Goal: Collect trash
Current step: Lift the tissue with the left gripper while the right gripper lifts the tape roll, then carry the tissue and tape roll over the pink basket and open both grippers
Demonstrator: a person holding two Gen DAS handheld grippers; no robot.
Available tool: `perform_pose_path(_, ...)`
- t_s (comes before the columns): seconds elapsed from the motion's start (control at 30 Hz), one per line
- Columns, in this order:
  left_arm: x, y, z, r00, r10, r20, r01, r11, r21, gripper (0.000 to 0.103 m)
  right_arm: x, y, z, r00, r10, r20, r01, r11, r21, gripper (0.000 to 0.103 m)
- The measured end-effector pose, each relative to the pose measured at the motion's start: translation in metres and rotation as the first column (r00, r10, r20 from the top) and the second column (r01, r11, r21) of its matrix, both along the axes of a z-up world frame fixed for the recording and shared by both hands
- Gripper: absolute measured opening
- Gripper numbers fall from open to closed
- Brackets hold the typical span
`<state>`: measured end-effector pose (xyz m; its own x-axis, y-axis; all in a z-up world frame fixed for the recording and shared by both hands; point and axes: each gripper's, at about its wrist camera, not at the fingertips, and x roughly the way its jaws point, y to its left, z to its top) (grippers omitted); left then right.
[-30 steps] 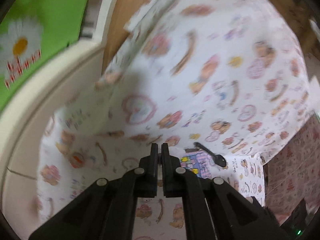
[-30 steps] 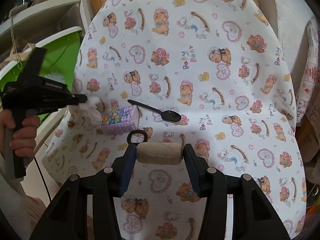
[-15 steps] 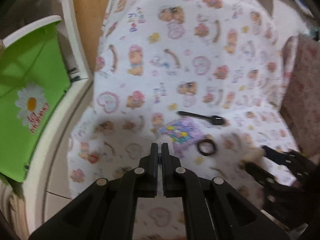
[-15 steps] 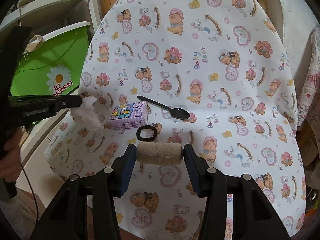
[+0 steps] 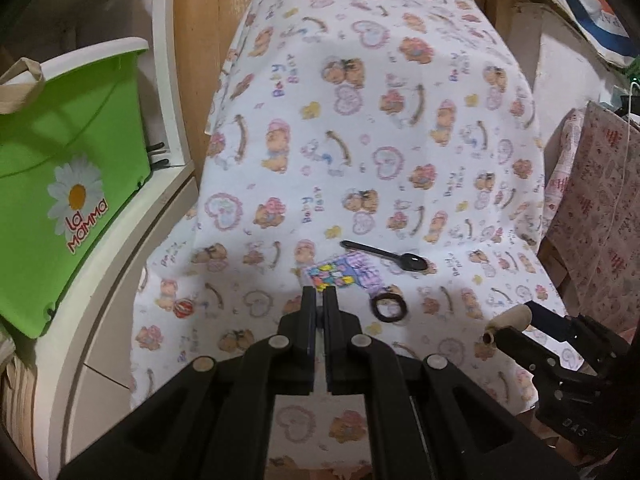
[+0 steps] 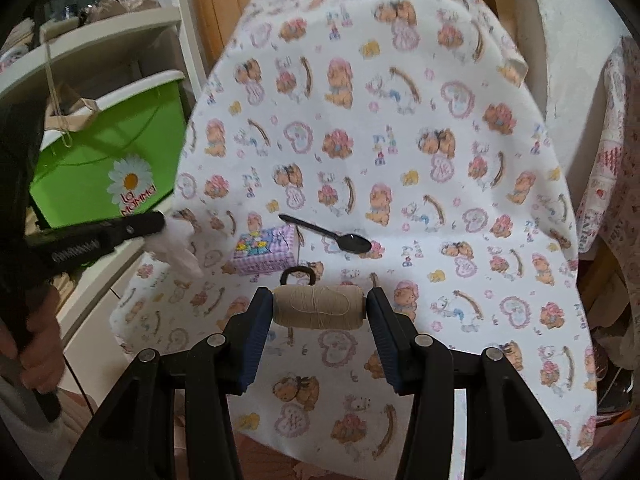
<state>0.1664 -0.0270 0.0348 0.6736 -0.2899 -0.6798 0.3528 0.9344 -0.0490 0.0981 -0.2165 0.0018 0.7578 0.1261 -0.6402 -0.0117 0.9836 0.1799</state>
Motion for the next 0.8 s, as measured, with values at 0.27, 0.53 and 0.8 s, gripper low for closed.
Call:
perform_pose_path(0.27,-0.033,-0.003,-0.002,0.999,0.033,-0.013,-0.034,0.997,-0.064,0.002,-0.031,-0.003,0.019,0.999,0.009,0.034,-0.009,1.000,0.000,0.051)
perform_pose_path(0.53,-0.074,-0.001,-0.008,0.997,0.013,-0.076,-0.025,0.986,-0.162,0.002,-0.062,-0.008,0.020,1.000,0.015,0.003,-0.015,0.999,0.042,0.051)
perform_pose_path(0.8,-0.096,0.009,-0.020,0.984,-0.002,-0.180,-0.042,0.970,-0.239,0.002,-0.086,-0.012,0.017,0.999,0.005,-0.032,-0.004,0.998,0.059,0.051)
